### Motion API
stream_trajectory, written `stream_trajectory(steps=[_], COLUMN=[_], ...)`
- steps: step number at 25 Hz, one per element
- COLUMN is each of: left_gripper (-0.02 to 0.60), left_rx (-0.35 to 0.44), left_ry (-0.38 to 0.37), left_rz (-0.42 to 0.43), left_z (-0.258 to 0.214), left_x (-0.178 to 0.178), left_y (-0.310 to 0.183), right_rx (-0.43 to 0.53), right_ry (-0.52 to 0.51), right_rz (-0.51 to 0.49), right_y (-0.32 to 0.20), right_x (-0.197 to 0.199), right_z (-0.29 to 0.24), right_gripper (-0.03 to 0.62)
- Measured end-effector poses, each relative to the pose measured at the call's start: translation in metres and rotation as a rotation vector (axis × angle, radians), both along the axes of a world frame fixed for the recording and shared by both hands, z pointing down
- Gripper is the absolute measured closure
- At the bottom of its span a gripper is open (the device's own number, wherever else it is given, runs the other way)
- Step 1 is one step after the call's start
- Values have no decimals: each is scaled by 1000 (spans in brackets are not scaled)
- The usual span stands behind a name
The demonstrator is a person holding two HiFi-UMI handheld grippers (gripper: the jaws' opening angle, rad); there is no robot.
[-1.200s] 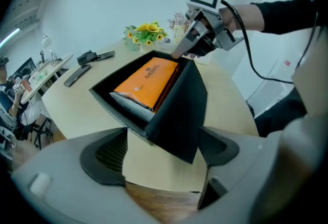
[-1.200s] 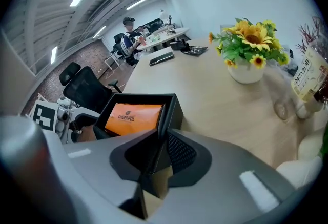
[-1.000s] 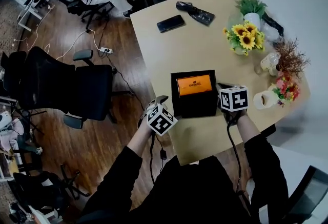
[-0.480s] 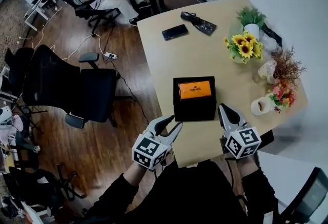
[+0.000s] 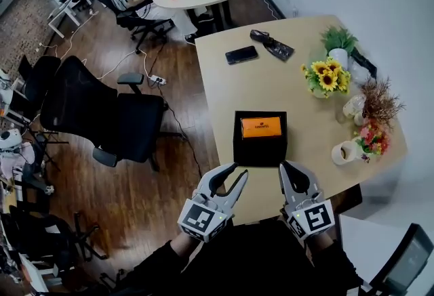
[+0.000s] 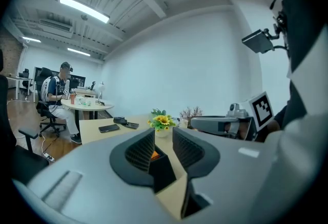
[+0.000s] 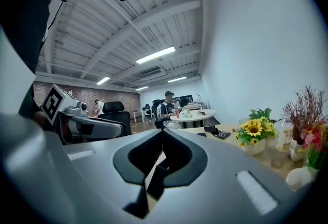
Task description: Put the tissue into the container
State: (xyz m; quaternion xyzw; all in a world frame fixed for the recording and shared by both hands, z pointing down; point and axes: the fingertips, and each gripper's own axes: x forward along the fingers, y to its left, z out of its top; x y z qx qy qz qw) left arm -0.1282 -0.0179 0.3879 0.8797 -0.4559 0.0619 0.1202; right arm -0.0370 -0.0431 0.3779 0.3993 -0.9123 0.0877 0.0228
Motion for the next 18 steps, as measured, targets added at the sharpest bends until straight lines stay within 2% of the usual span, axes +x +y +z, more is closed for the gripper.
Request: stream_trajectory(steps=[6,18], left_gripper=[492,492], left_rx=[-60,-49], left_ry=[26,18], left_rz=[51,83], left_z=[10,12], left_x=[16,29], left_y=[14,16], right_rx=[69,82], right_ry=[16,36], right_rz=[-11,13], right_y=[15,19], right_x=[5,14], right_z=[-14,-14], right_gripper=[594,594])
